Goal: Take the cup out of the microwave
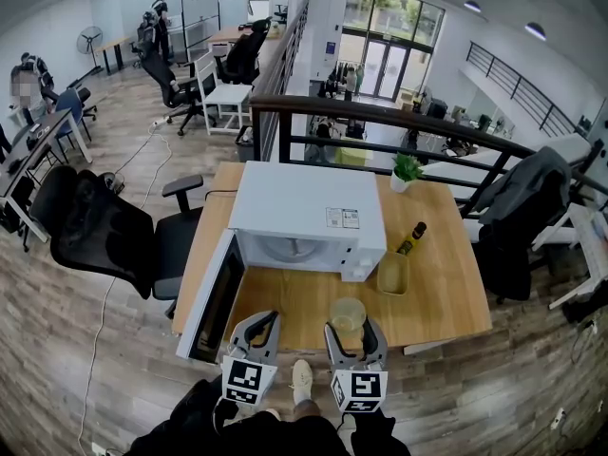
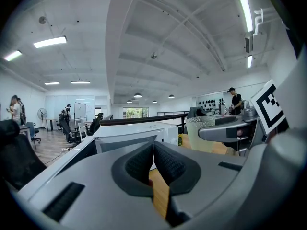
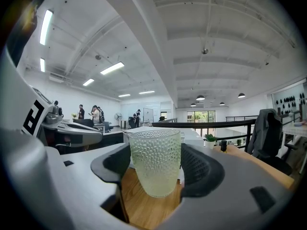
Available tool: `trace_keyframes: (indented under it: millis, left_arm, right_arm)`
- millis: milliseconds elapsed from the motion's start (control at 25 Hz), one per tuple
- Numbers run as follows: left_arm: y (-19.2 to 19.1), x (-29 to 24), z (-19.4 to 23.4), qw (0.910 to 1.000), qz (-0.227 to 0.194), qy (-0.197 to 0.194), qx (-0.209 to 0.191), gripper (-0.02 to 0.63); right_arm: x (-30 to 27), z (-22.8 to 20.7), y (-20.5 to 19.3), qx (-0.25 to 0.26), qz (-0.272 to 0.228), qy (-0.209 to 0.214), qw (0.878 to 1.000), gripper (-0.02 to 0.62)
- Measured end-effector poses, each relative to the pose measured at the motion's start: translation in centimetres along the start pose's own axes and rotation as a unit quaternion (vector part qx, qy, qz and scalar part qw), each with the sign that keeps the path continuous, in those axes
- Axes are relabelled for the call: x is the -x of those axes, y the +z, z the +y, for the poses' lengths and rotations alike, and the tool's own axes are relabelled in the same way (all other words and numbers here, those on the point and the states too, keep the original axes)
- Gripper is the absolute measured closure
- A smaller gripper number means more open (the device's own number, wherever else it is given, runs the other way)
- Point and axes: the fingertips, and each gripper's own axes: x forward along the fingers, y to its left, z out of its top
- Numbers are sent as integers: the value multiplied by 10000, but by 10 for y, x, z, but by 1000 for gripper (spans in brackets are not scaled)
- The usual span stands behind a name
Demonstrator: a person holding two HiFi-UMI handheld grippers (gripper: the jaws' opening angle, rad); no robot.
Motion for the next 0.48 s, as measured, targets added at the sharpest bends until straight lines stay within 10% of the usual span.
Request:
trace_keyframes:
  millis: [480]
  left_arm:
    - [2, 0, -3, 10000, -20, 48, -14, 581]
  right_arm:
    - [1, -1, 3, 65, -74, 24, 9999, 253]
